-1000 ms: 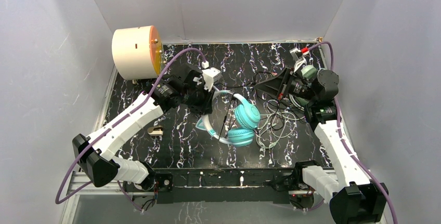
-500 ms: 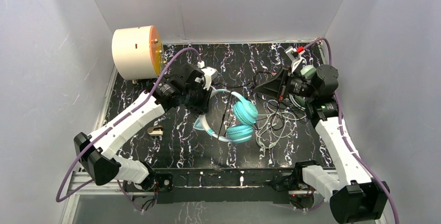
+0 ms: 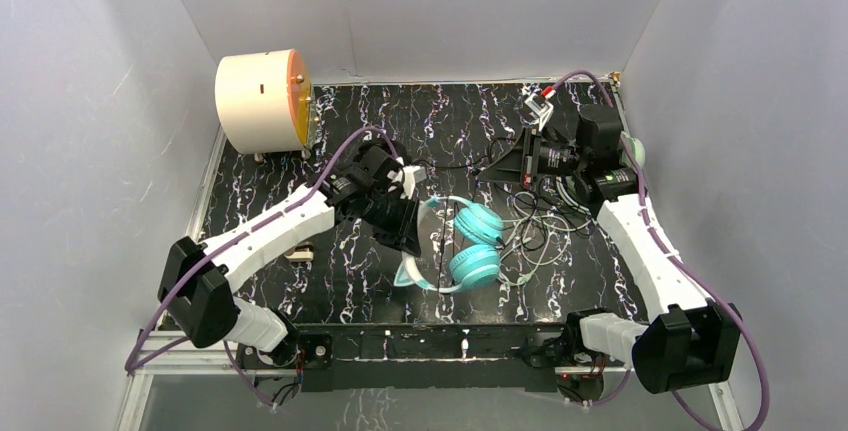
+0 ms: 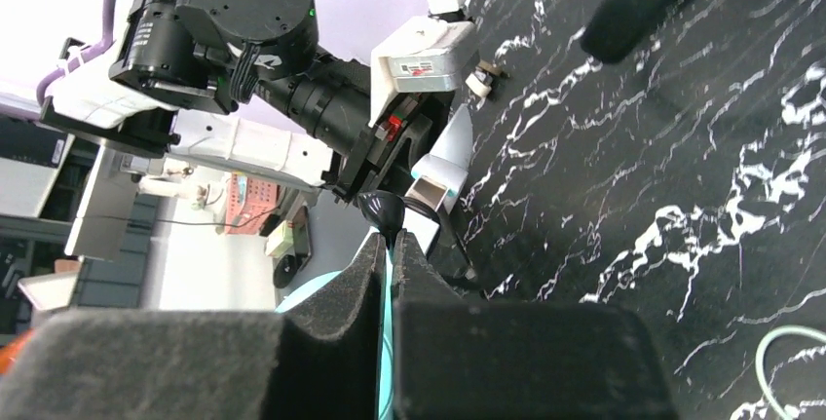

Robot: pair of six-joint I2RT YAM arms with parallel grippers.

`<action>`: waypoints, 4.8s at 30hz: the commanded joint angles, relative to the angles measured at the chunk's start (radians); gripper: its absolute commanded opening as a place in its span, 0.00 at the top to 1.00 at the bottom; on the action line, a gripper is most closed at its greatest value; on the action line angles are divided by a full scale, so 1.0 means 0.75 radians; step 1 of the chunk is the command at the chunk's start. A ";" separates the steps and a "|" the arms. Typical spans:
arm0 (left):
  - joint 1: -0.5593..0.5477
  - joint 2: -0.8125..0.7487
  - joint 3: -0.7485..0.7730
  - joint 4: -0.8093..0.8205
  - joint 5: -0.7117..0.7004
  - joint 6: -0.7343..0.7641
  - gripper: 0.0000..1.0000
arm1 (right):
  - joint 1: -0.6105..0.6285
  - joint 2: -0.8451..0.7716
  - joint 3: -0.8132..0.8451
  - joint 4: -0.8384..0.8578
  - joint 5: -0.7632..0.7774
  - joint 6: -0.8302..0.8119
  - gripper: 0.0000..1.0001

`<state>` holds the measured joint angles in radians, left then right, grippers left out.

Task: Wrap the headphones
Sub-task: Wrap the headphones cable around the headphones.

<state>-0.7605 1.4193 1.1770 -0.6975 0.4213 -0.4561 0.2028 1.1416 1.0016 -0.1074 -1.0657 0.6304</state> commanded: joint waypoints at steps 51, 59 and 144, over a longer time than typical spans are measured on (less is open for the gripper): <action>-0.007 -0.242 0.274 -0.640 -0.674 -0.924 1.00 | 0.141 0.115 -0.170 -0.438 0.659 -0.392 0.47; -0.004 -0.265 0.245 -0.633 -0.697 -1.002 1.00 | 0.435 -0.087 0.268 -0.680 1.016 -0.642 0.19; 0.126 -0.468 0.435 -0.698 -0.654 -0.875 0.02 | 1.709 0.343 0.301 -0.091 2.314 -1.748 1.00</action>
<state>-0.6579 1.1152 1.3594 -1.2213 0.0422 -1.1721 1.5112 1.5005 1.2308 -0.2646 0.7246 -0.7338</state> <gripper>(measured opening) 0.976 0.392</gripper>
